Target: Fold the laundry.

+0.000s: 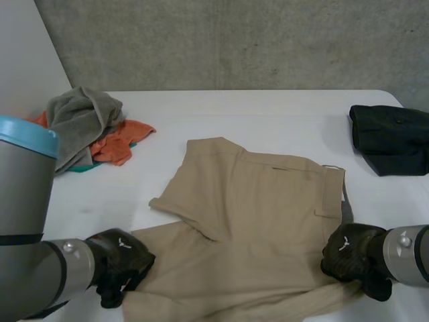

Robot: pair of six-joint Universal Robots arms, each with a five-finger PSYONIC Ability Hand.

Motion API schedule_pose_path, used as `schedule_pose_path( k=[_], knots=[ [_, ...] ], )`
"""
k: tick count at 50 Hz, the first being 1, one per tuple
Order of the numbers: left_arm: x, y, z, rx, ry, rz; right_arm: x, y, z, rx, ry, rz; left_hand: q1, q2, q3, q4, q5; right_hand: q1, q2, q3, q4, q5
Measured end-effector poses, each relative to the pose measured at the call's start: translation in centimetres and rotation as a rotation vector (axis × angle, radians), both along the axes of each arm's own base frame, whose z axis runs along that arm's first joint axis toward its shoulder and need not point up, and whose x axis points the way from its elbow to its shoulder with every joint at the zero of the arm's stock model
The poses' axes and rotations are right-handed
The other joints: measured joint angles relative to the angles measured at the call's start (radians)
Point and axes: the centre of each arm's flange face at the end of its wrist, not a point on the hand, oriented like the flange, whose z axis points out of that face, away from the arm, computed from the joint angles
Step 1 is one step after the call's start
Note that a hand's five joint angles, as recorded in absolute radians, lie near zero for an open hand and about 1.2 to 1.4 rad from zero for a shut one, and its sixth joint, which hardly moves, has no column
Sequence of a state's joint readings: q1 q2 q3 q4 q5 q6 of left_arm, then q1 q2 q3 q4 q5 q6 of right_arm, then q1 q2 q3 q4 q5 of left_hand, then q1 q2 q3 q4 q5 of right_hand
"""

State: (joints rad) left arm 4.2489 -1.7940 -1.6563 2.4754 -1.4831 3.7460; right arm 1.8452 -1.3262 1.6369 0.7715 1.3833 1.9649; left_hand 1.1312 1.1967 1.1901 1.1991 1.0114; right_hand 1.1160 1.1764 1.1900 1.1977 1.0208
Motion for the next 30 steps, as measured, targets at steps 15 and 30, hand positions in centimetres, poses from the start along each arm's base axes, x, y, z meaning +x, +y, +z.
schedule_pose_path(
  k=[15,30],
  knots=[
    [-7.6,-13.4,3.3,-0.546,0.268,0.106,3.1,-10.6,-2.2,-0.316,-0.244,-0.411,0.006,0.000,0.000,0.000,0.005,0.000,0.000,0.000,0.000,0.000],
    [-13.1,-21.6,1.6,-0.811,0.373,0.212,4.6,-19.5,-2.7,-0.788,-0.501,-0.521,0.006,0.000,0.000,0.000,0.004,0.000,0.000,0.000,0.000,0.002]
  ],
)
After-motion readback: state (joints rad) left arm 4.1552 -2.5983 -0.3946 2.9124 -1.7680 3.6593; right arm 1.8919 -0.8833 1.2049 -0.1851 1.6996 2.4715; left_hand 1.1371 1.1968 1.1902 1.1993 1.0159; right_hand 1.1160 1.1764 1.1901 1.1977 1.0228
